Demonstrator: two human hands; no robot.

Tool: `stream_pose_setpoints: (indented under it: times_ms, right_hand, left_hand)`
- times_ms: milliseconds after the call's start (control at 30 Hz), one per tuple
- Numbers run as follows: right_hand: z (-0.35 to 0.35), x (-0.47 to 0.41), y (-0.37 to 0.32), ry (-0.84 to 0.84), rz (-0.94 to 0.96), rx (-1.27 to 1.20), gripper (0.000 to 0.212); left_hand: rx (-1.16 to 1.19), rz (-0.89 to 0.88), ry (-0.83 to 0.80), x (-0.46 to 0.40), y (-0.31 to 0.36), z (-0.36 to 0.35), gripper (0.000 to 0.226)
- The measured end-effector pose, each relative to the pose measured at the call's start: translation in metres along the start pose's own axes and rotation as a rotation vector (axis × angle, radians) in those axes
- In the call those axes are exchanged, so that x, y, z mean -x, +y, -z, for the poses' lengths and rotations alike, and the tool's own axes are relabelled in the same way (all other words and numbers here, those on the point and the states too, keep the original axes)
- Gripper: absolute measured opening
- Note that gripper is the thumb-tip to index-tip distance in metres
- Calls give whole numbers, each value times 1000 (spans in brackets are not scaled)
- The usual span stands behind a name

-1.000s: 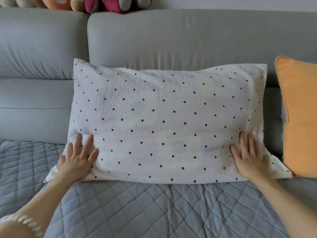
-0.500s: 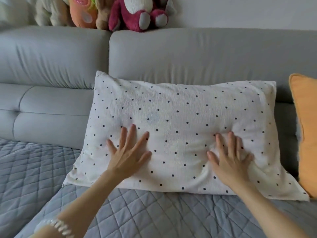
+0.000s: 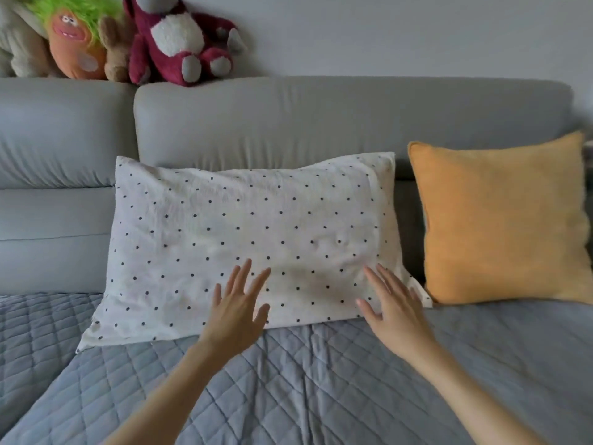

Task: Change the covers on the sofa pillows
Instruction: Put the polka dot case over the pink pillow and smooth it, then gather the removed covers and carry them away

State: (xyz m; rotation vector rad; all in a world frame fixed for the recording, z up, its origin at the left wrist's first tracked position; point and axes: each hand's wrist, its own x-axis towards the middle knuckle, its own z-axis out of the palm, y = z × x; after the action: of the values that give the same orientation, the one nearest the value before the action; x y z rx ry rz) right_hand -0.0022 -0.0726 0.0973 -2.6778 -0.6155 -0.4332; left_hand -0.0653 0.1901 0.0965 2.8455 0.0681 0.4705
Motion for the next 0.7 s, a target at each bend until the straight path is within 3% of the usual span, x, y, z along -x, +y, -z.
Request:
stream_pose_setpoints:
  times_ms: [167,300,400,500,600,700]
  right_hand:
    - [63,114,71,81,-95,-29,56]
    - [103,199,158,241,-212,133,47]
    - [129,248,230,343,-327,332,51]
    - [140,275,290,223,-513,523,63]
    - [144,282,330,2,-746,592,92]
    - [146,281,350,6,-782,592,97]
  left_hand:
    - [172,-169,-115,61,153,-61,55]
    - [162,-350,-233,74,265,-104,52]
    - [109,-380,-327,76,318,-139,49]
    - [44,-369,-231,85,330,-160,71]
    - [60,-382,-180,86,325,-166,77]
    - [70,-379,-161,88,327,-165,73]
